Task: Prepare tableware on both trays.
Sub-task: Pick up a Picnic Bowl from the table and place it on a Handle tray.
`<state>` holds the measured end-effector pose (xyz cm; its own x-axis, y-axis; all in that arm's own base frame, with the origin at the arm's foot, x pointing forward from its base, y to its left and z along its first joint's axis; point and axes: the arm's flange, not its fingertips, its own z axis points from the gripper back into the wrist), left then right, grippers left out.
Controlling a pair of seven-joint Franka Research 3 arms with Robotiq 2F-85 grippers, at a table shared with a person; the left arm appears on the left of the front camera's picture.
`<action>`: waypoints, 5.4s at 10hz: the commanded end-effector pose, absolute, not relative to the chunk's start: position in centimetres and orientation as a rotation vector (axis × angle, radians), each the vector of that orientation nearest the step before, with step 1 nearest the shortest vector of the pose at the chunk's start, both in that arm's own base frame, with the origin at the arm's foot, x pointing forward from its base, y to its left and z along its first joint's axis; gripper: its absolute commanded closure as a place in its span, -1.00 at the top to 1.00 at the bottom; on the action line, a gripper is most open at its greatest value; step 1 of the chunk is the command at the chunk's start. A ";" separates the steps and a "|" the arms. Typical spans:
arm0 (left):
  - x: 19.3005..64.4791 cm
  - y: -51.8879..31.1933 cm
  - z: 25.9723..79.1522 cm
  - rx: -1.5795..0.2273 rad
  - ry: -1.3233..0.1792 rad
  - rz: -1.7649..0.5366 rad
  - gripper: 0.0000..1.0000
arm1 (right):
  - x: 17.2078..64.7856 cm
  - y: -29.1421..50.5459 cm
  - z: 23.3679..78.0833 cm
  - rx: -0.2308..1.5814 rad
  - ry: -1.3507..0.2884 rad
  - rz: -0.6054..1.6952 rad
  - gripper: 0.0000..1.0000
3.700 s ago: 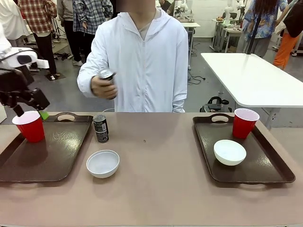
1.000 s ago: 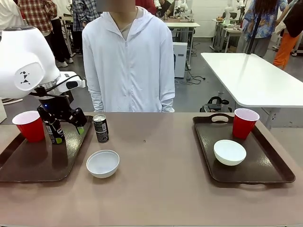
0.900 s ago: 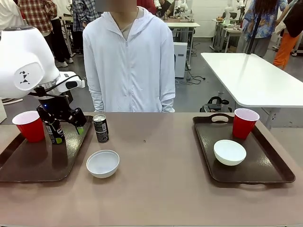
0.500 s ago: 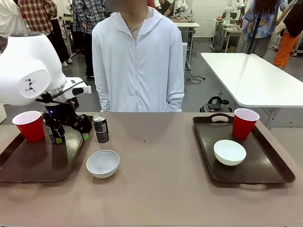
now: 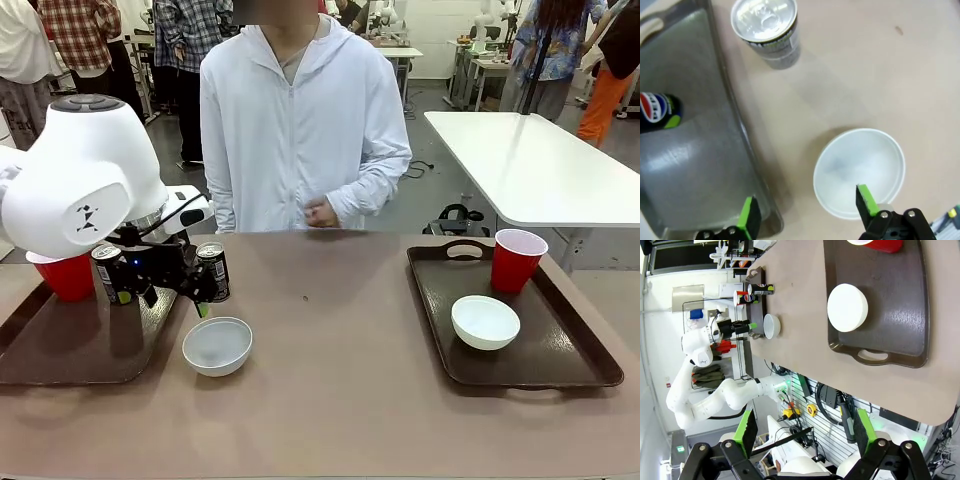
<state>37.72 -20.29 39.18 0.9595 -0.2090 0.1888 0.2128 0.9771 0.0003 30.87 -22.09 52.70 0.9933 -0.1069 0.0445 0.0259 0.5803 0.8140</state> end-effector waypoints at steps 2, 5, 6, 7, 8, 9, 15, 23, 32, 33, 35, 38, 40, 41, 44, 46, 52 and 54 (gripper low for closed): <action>38.4 -21.2 35.4 -0.041 -0.178 -0.158 1.00 | 30.7 -22.1 52.5 0.961 -0.101 -0.068 1.00; 38.6 -20.9 35.7 -0.046 -0.190 -0.167 1.00 | 30.7 -22.1 52.5 0.961 -0.101 -0.068 1.00; 37.7 -20.4 37.5 -0.065 -0.192 -0.181 1.00 | 30.7 -22.1 52.5 0.961 -0.101 -0.068 1.00; 33.8 -19.2 41.1 -0.063 -0.125 -0.225 1.00 | 30.7 -22.1 52.5 0.961 -0.101 -0.068 1.00; 28.2 -18.2 44.5 -0.081 -0.180 -0.334 1.00 | 30.7 -22.1 52.5 0.961 -0.101 -0.068 1.00; 26.7 -18.0 44.9 -0.061 -0.194 -0.359 1.00 | 30.7 -22.1 52.5 0.961 -0.101 -0.068 1.00; 27.4 -18.0 42.9 -0.027 -0.128 -0.345 1.00 | 30.7 -22.1 52.5 0.961 -0.101 -0.068 1.00; 35.6 -20.3 37.2 0.042 -0.162 -0.213 1.00 | 30.7 -22.1 52.5 0.961 -0.101 -0.068 1.00; 37.9 -21.7 33.4 -0.037 -0.076 -0.242 -1.00 | 30.7 -22.1 52.5 0.961 -0.101 -0.068 1.00; 37.9 -21.6 33.5 -0.040 -0.074 -0.243 -0.62 | 30.7 -22.1 52.5 0.961 -0.101 -0.068 1.00; 37.7 -21.6 34.0 -0.043 -0.073 -0.244 -1.00 | 30.7 -22.1 52.5 0.961 -0.101 -0.068 1.00; 37.7 -21.5 34.3 -0.039 -0.055 -0.229 -1.00 | 30.7 -22.1 52.5 0.961 -0.101 -0.068 1.00; 37.2 -20.9 36.6 -0.054 -0.004 -0.235 -1.00 | 30.7 -22.1 52.5 0.961 -0.101 -0.068 1.00; 36.4 -19.9 39.8 -0.109 -0.017 -0.235 -1.00 | 30.7 -22.1 52.5 0.961 -0.101 -0.068 1.00; 34.5 -15.5 45.2 -0.145 -0.125 -0.215 -1.00 | 30.7 -22.1 52.5 0.961 -0.101 -0.068 1.00; 35.4 -12.6 44.1 -0.090 -0.108 -0.173 -1.00 | 30.7 -22.1 52.5 0.961 -0.101 -0.068 1.00; 37.7 -2.8 41.8 -0.034 -0.056 -0.043 -1.00 | 30.7 -22.1 52.5 0.961 -0.101 -0.068 1.00; 38.2 -2.5 40.5 -0.043 -0.073 -0.022 -1.00 | 30.7 -22.1 52.5 0.961 -0.101 -0.068 1.00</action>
